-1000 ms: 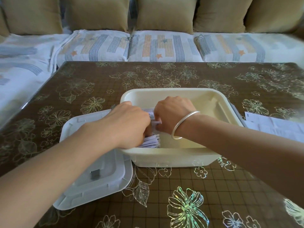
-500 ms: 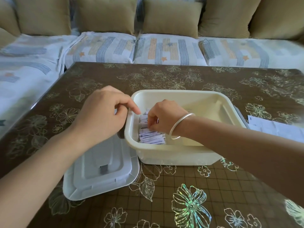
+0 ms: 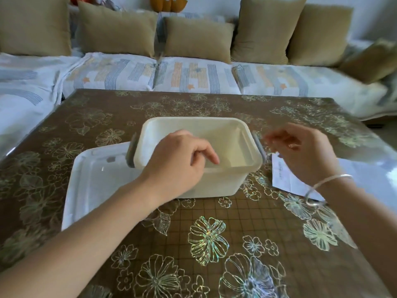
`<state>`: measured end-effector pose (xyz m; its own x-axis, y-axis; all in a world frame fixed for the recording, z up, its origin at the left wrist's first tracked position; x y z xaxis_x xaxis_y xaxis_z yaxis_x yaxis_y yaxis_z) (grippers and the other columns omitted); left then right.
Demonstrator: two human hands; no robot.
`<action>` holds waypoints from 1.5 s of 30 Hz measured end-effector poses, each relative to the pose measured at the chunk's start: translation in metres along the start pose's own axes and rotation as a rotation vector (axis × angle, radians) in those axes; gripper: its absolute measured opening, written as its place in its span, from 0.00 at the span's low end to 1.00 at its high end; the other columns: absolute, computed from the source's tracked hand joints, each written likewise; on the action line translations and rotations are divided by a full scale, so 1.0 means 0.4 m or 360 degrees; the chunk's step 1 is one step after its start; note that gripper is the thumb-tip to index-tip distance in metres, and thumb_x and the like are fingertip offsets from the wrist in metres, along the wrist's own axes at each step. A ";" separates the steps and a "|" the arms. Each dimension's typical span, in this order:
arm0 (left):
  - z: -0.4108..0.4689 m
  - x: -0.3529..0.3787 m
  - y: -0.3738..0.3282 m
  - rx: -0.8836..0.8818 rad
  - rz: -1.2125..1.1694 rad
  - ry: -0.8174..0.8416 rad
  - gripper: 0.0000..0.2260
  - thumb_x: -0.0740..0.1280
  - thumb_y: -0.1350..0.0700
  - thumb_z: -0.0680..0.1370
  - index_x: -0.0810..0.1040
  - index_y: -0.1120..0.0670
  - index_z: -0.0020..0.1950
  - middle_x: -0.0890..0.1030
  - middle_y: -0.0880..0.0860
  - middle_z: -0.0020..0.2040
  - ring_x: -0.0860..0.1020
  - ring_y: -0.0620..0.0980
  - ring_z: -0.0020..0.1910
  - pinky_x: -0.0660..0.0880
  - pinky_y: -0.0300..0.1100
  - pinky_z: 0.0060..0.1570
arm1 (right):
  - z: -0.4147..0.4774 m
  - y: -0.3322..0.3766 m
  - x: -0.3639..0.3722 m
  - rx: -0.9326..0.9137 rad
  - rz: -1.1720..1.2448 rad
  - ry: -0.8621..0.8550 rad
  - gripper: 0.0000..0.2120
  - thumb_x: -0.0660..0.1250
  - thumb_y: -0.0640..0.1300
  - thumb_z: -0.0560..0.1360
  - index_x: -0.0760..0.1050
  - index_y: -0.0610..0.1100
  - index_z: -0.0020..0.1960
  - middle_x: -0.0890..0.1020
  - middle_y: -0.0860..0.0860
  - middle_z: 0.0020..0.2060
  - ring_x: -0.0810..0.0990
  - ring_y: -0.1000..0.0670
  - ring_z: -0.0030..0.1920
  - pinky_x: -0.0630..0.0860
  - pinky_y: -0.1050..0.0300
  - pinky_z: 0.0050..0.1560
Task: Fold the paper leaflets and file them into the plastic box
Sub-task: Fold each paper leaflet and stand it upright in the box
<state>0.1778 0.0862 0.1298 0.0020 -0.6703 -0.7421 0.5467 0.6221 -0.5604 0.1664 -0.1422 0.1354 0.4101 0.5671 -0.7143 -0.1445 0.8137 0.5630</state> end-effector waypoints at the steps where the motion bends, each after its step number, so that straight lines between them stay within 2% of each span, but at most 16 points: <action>1: -0.001 0.021 -0.034 0.0042 -0.0020 0.0011 0.16 0.64 0.64 0.77 0.85 0.44 0.42 0.74 0.40 0.39 0.73 0.38 0.38 0.65 0.22 0.40 | -0.029 -0.068 -0.021 0.0108 -0.0109 -0.0010 0.12 0.67 0.34 0.73 0.81 0.50 0.43 0.83 0.55 0.39 0.82 0.50 0.42 0.79 0.52 0.48; 3: -0.008 0.062 -0.091 0.0113 -0.0089 0.0009 0.16 0.64 0.65 0.77 0.86 0.46 0.41 0.76 0.41 0.39 0.74 0.38 0.42 0.67 0.23 0.43 | -0.081 -0.211 -0.024 0.0352 -0.0378 0.0142 0.08 0.66 0.41 0.76 0.79 0.51 0.51 0.83 0.51 0.48 0.81 0.46 0.51 0.75 0.54 0.53; 6: -0.033 0.134 -0.150 0.0175 -0.0170 0.0069 0.18 0.63 0.67 0.76 0.86 0.47 0.40 0.80 0.45 0.40 0.76 0.41 0.43 0.71 0.30 0.43 | -0.187 -0.386 0.032 0.0680 -0.0938 0.0690 0.32 0.53 0.62 0.78 0.58 0.44 0.75 0.60 0.45 0.75 0.57 0.46 0.75 0.57 0.50 0.74; 8: -0.055 0.186 -0.166 0.0170 -0.0167 0.0139 0.18 0.63 0.67 0.76 0.85 0.46 0.40 0.79 0.41 0.40 0.76 0.40 0.44 0.70 0.31 0.43 | -0.241 -0.443 0.052 0.0742 -0.1053 0.0808 0.39 0.46 0.68 0.76 0.47 0.45 0.78 0.49 0.48 0.78 0.46 0.49 0.77 0.48 0.49 0.76; 10: -0.078 0.228 -0.167 0.0114 -0.0157 0.0197 0.18 0.63 0.66 0.75 0.85 0.45 0.41 0.79 0.40 0.40 0.75 0.38 0.43 0.68 0.30 0.42 | -0.265 -0.442 0.051 0.0641 -0.1020 0.0714 0.36 0.47 0.67 0.77 0.52 0.46 0.77 0.54 0.50 0.77 0.52 0.50 0.77 0.53 0.51 0.75; 14: -0.148 0.271 -0.139 -0.0029 -0.0185 0.0305 0.19 0.63 0.67 0.76 0.84 0.44 0.42 0.75 0.37 0.40 0.74 0.32 0.38 0.66 0.25 0.38 | -0.272 -0.345 0.036 0.0108 -0.1122 0.0432 0.19 0.60 0.60 0.77 0.71 0.50 0.62 0.81 0.53 0.55 0.80 0.50 0.54 0.77 0.54 0.48; 17: -0.212 0.281 -0.103 -0.0158 -0.0167 0.0320 0.19 0.64 0.66 0.77 0.84 0.43 0.42 0.78 0.40 0.44 0.75 0.37 0.32 0.69 0.26 0.34 | -0.307 -0.295 0.057 -0.0442 -0.1170 0.0311 0.16 0.73 0.53 0.69 0.79 0.45 0.51 0.82 0.52 0.34 0.81 0.49 0.28 0.74 0.57 0.22; 23: -0.322 0.284 -0.037 -0.0359 -0.0155 0.0288 0.20 0.64 0.66 0.77 0.84 0.41 0.41 0.80 0.40 0.45 0.78 0.42 0.32 0.72 0.29 0.37 | -0.376 -0.266 0.072 -0.0799 -0.1198 0.0234 0.16 0.76 0.40 0.62 0.81 0.41 0.49 0.79 0.52 0.32 0.78 0.51 0.25 0.69 0.60 0.17; 26: -0.354 0.280 -0.028 -0.0387 -0.0171 0.0247 0.21 0.64 0.68 0.76 0.85 0.42 0.40 0.81 0.38 0.44 0.80 0.38 0.45 0.73 0.28 0.45 | -0.382 -0.246 0.063 -0.0510 -0.1110 0.0208 0.12 0.76 0.36 0.61 0.74 0.45 0.35 0.76 0.53 0.26 0.75 0.51 0.22 0.67 0.61 0.18; 29: -0.372 0.266 -0.020 -0.0387 -0.0247 0.0169 0.21 0.63 0.69 0.76 0.85 0.42 0.42 0.82 0.39 0.45 0.80 0.36 0.48 0.73 0.27 0.48 | -0.393 -0.240 0.042 0.0017 -0.0871 0.0220 0.07 0.68 0.43 0.74 0.71 0.46 0.39 0.80 0.52 0.32 0.79 0.47 0.30 0.72 0.56 0.28; 33: -0.398 0.235 0.012 -0.0387 -0.0270 0.0033 0.20 0.66 0.68 0.76 0.79 0.45 0.59 0.81 0.39 0.53 0.78 0.35 0.53 0.72 0.23 0.49 | -0.455 -0.145 0.071 0.0776 0.1068 0.0477 0.07 0.62 0.40 0.79 0.78 0.42 0.50 0.85 0.46 0.43 0.83 0.44 0.42 0.81 0.47 0.45; 36: -0.424 0.214 0.066 -0.0442 -0.0330 -0.0061 0.23 0.72 0.57 0.74 0.71 0.45 0.67 0.76 0.44 0.62 0.76 0.38 0.58 0.75 0.30 0.54 | -0.498 -0.045 0.099 0.0968 0.1819 0.0713 0.11 0.58 0.38 0.79 0.78 0.40 0.54 0.84 0.42 0.41 0.83 0.45 0.39 0.82 0.51 0.38; 38: -0.440 0.195 0.081 -0.0529 -0.0402 -0.0130 0.34 0.74 0.44 0.71 0.63 0.43 0.73 0.66 0.45 0.73 0.70 0.38 0.66 0.74 0.37 0.60 | -0.513 -0.016 0.117 0.1006 0.1887 0.0809 0.12 0.57 0.38 0.80 0.78 0.39 0.55 0.83 0.44 0.38 0.82 0.48 0.34 0.79 0.57 0.30; 41: -0.468 0.146 0.051 -0.0334 -0.0114 -0.0231 0.53 0.79 0.50 0.66 0.44 0.39 0.78 0.48 0.41 0.78 0.63 0.35 0.69 0.67 0.25 0.53 | -0.527 -0.019 0.155 0.1195 0.1731 0.0920 0.10 0.58 0.37 0.80 0.77 0.37 0.54 0.83 0.45 0.37 0.82 0.50 0.32 0.78 0.59 0.28; 43: -0.493 0.131 0.036 -0.0031 0.0082 -0.0253 0.56 0.82 0.57 0.63 0.48 0.46 0.80 0.51 0.49 0.79 0.64 0.42 0.71 0.66 0.24 0.59 | -0.537 -0.026 0.184 0.1221 0.1446 0.1029 0.08 0.60 0.38 0.80 0.78 0.38 0.51 0.84 0.44 0.39 0.83 0.50 0.34 0.80 0.58 0.31; 45: -0.504 0.136 0.031 0.0146 0.0125 -0.0192 0.46 0.82 0.63 0.61 0.66 0.50 0.75 0.62 0.49 0.77 0.63 0.42 0.73 0.64 0.32 0.67 | -0.538 -0.028 0.196 0.1136 0.1112 0.1089 0.06 0.63 0.39 0.79 0.78 0.40 0.51 0.84 0.45 0.40 0.84 0.51 0.36 0.81 0.57 0.34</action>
<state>0.0161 0.1391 0.0083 0.1452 -0.6682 -0.7297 0.6149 0.6387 -0.4625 0.0063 -0.0794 -0.0166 -0.1503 0.9819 -0.1149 0.4734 0.1736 0.8636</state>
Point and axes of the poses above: each hand's wrist, its own z-axis towards the middle knuckle, its own x-axis out of the palm, y = z × x, the point moved 6 cm from there along z, towards the middle knuckle
